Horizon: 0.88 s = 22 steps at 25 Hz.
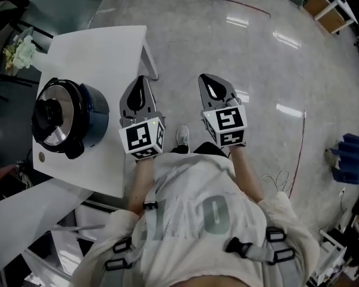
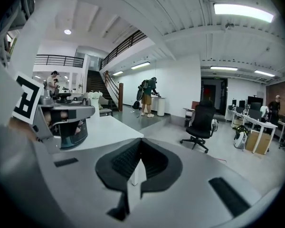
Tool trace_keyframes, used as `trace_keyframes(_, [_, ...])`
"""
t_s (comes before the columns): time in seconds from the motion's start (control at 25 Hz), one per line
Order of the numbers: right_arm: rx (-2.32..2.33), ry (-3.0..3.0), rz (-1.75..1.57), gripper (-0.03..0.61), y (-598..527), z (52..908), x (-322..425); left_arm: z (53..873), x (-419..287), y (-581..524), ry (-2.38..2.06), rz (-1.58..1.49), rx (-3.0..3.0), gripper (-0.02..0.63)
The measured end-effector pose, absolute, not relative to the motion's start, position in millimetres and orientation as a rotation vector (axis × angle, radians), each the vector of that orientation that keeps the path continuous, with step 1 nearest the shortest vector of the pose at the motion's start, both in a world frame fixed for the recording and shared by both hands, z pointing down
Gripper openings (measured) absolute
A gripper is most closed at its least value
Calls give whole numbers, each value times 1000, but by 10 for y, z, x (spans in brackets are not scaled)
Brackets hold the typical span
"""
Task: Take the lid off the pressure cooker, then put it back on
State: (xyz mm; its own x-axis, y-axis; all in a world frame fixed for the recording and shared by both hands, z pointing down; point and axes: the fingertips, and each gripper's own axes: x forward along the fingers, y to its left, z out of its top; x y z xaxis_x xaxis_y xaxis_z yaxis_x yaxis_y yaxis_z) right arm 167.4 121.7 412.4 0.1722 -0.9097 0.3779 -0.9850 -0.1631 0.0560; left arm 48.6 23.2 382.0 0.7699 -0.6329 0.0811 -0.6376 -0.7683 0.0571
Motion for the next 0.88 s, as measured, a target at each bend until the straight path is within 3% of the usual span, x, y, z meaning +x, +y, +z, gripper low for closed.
trace_keyframes(0.24, [1950, -2045, 315, 8, 342, 4051, 1387, 3772, 64, -304, -1329, 62, 2741, 18])
trace_keyframes(0.88, [984, -2709, 107, 8, -1294, 3911, -255, 3706, -1116, -720, -2179, -18, 2137, 18])
